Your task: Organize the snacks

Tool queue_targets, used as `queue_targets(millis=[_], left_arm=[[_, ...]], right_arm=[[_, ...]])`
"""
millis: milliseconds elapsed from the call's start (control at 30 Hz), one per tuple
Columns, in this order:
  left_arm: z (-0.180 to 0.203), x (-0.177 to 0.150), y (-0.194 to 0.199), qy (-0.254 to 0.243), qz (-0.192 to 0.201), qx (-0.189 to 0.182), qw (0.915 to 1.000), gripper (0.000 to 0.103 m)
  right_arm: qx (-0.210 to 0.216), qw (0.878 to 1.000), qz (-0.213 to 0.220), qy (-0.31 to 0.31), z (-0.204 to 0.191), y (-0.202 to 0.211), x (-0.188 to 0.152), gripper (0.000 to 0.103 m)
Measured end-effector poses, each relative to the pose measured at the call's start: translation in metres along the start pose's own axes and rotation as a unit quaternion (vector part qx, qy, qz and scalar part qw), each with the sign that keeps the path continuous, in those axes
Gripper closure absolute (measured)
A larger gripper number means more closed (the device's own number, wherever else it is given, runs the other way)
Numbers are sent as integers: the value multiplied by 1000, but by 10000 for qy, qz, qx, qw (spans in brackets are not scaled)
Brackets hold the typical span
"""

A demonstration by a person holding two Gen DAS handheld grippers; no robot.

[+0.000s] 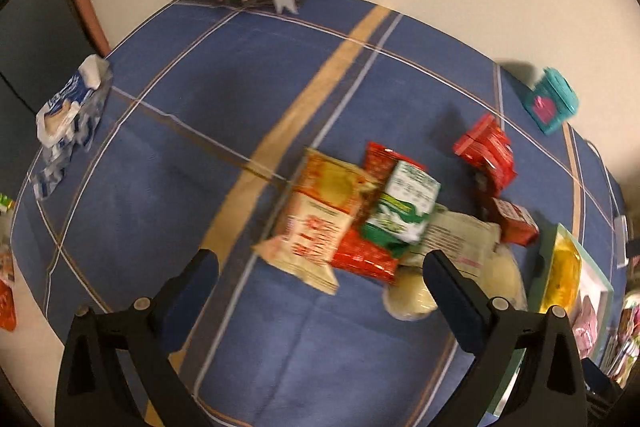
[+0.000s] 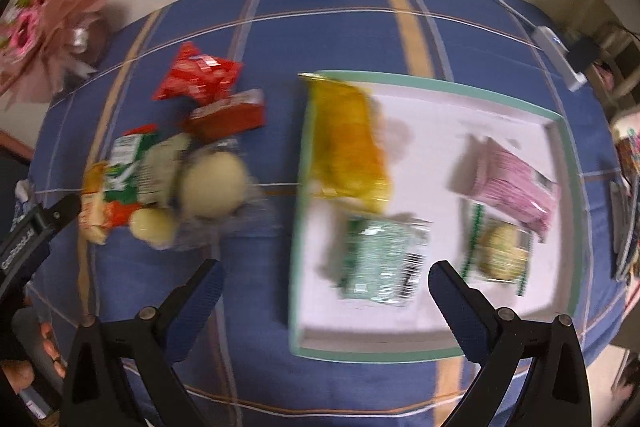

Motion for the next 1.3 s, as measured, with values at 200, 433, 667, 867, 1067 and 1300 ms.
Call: queue_targets(millis=[200, 433, 667, 867, 1067, 1300], left_arm=[[-18, 6, -6, 141, -30, -76, 9999, 1], [-20, 16, -20, 77, -177, -17, 9998, 1], [-23, 25, -35, 0, -212, -76, 9997, 1], [-24, 28, -43, 32, -159, -159, 9997, 1], [-22, 28, -59, -20, -245, -224, 9994, 2], [-17, 24, -67, -63, -308, -440, 9985, 18]], right_arm=[[267, 9993, 55, 257, -33, -4, 1, 0], [331, 9985, 96, 414, -50, -15, 10, 0], [344, 9982, 200, 444, -56, -28, 23, 0], [309, 9976, 211, 580, -68, -40, 29, 6], [228, 9975, 90, 655, -75, -57, 30, 15], [168, 9974, -85, 690, -77, -75, 26, 23]])
Point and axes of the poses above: each gripper's, at about its wrist camera, not at the fingertips, and y roughly against the way its jaws point, z to its right, x to its top, the point moved 3 cm from there along -y, roughly the way its jaws point, and after that the axes turned 9 degrees about -y, right-handed, at the moved point
